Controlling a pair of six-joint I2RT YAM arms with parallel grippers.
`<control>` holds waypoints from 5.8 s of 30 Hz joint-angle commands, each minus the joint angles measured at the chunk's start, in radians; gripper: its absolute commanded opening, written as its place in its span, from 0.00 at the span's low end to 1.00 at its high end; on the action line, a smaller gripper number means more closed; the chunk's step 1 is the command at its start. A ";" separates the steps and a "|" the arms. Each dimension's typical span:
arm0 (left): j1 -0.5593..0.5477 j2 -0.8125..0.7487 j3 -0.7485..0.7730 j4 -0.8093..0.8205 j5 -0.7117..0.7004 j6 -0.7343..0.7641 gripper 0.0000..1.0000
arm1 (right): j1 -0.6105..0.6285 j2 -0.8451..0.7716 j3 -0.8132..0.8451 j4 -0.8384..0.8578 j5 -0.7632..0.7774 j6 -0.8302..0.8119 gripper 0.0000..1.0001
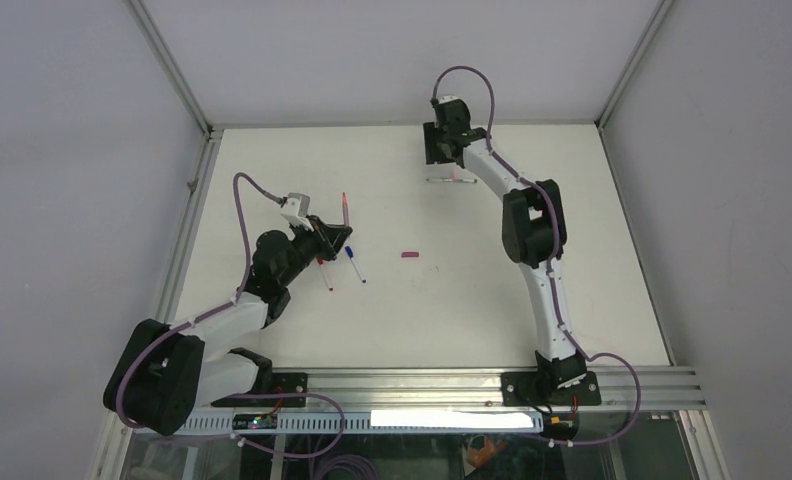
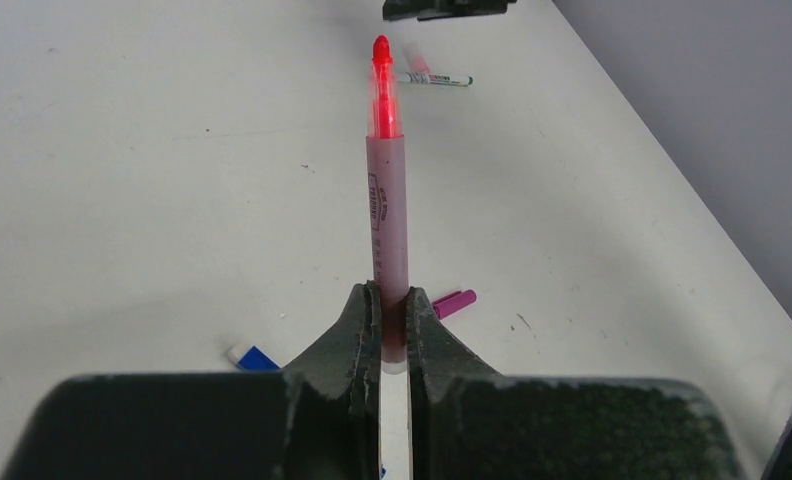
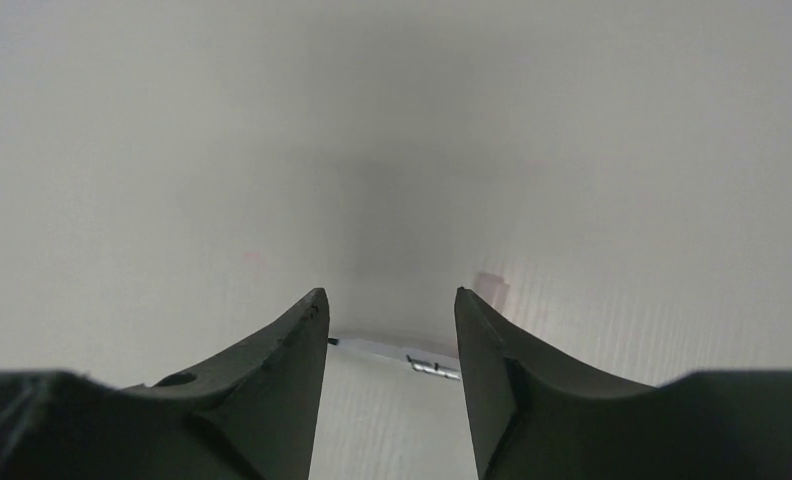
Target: Insert the pens into the pen caps
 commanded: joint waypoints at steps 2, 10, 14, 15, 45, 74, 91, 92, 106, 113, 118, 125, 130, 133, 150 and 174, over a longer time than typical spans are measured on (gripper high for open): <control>-0.008 -0.084 -0.005 -0.048 -0.022 0.046 0.00 | -0.035 0.024 0.072 -0.046 0.053 -0.054 0.51; -0.008 -0.057 0.009 -0.041 -0.013 0.036 0.00 | -0.056 0.052 0.040 -0.010 0.058 -0.056 0.52; -0.008 -0.042 0.017 -0.036 -0.006 0.032 0.00 | -0.064 0.062 0.021 0.003 0.040 -0.044 0.52; -0.007 -0.039 0.019 -0.036 -0.006 0.032 0.00 | -0.066 0.068 0.019 0.002 0.032 -0.040 0.51; -0.008 -0.021 0.046 -0.066 -0.009 0.034 0.00 | -0.092 0.089 -0.077 0.028 -0.058 0.022 0.00; -0.008 -0.122 0.004 -0.155 0.011 0.026 0.00 | -0.036 -0.071 -0.350 0.100 -0.099 0.109 0.00; -0.016 -0.140 -0.003 -0.175 0.066 0.055 0.00 | -0.010 -0.245 -0.476 0.319 -0.141 0.135 0.00; -0.018 -0.123 0.002 -0.169 0.077 0.058 0.00 | -0.008 -0.270 -0.496 0.359 -0.163 0.145 0.00; -0.137 0.159 0.105 0.135 0.222 0.000 0.00 | 0.099 -0.633 -1.019 1.122 -0.411 0.423 0.00; -0.140 0.238 0.138 0.285 0.253 -0.063 0.00 | 0.149 -0.663 -1.072 1.251 -0.458 0.529 0.00; -0.139 0.252 0.148 0.319 0.246 -0.079 0.00 | 0.170 -0.702 -1.098 1.251 -0.464 0.528 0.00; -0.139 0.269 0.143 0.347 0.242 -0.095 0.00 | 0.186 -0.737 -1.110 1.248 -0.481 0.531 0.00; -0.139 0.255 0.134 0.347 0.235 -0.093 0.00 | 0.191 -0.750 -1.114 1.232 -0.491 0.520 0.00; -0.139 0.241 0.130 0.345 0.229 -0.088 0.00 | 0.191 -0.751 -1.123 1.224 -0.488 0.505 0.00; -0.139 0.224 0.120 0.346 0.212 -0.085 0.00 | 0.192 -0.772 -1.161 1.231 -0.472 0.485 0.00; -0.138 0.198 0.116 0.357 0.186 -0.104 0.00 | 0.205 -0.808 -1.213 1.271 -0.484 0.501 0.00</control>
